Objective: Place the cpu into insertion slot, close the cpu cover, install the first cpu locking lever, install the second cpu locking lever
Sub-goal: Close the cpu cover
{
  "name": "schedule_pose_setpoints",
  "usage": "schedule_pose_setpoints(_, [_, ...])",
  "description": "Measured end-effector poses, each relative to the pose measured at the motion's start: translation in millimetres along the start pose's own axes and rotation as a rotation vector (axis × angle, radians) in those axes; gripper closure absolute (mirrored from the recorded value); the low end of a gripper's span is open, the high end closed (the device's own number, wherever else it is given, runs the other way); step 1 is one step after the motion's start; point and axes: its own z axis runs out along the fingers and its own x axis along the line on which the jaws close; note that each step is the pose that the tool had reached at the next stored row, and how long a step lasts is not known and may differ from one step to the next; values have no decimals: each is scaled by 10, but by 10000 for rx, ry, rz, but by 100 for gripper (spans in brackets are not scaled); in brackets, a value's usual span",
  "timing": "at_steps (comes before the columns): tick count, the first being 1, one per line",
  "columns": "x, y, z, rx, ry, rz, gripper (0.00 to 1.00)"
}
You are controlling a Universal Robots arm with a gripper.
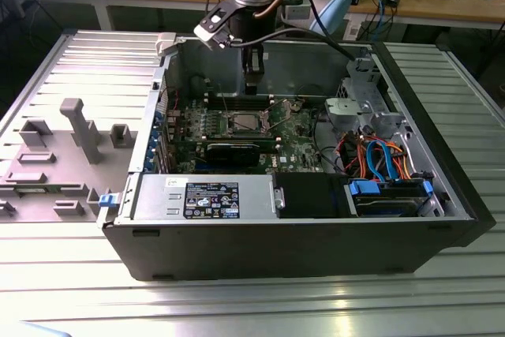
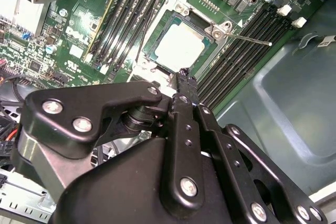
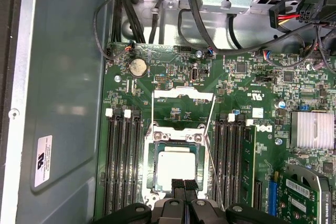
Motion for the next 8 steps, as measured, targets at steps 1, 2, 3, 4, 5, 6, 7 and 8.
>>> schedule_pose_setpoints(1, [0, 0, 0, -1, 0, 0, 89])
schedule_pose_setpoints(2, [0, 0, 0, 0, 1, 1, 89])
schedule_pose_setpoints(3, [0, 0, 0, 0, 1, 1, 89])
schedule_pose_setpoints(4, [0, 0, 0, 0, 2, 0, 89])
schedule_pose_setpoints(5, [0, 0, 0, 0, 2, 0, 89])
schedule_pose_setpoints(6, [0, 0, 0, 0, 2, 1, 89])
schedule_pose_setpoints(7, [0, 0, 0, 0, 3, 0, 89])
schedule_pose_setpoints(8, [0, 0, 0, 0, 4, 0, 89])
